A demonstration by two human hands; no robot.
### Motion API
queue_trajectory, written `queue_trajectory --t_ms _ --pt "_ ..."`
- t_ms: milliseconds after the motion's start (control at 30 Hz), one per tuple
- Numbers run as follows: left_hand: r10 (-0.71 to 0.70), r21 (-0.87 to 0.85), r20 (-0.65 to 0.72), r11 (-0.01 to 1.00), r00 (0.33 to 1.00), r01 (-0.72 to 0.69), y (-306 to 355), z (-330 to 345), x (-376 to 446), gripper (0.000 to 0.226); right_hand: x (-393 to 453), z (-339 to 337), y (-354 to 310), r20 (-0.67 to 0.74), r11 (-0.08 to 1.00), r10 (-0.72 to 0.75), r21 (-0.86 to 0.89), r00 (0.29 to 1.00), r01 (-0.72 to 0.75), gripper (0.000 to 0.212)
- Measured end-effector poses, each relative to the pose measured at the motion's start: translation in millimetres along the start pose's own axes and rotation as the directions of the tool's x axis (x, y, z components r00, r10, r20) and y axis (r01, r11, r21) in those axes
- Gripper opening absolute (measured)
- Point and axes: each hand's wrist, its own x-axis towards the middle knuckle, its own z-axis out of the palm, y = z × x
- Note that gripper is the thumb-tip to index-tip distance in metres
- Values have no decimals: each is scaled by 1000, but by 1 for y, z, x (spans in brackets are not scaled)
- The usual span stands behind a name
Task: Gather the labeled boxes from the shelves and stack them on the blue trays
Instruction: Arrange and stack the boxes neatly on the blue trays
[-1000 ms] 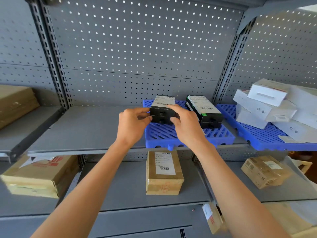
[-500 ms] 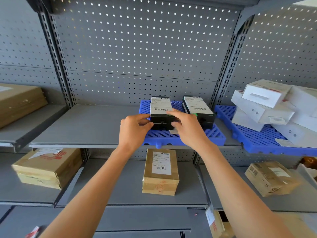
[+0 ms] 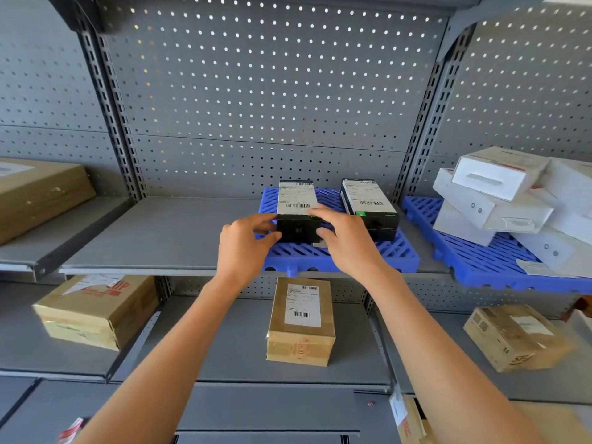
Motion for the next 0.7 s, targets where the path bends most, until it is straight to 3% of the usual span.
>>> queue_trajectory --t_ms 200,367,700 --pt "31 100 -41 995 999 -27 -2 1 2 42 -4 5 0 -14 995 1 -98 1000 -3 49" --pt "201 262 -16 946 979 -190 7 -2 6 48 -6 2 -6 -63 981 -44 -190 997 31 47" --pt "384 294 101 870 918 -396 35 6 18 45 -17 -17 -4 -210 927 -89 -375 974 4 43"
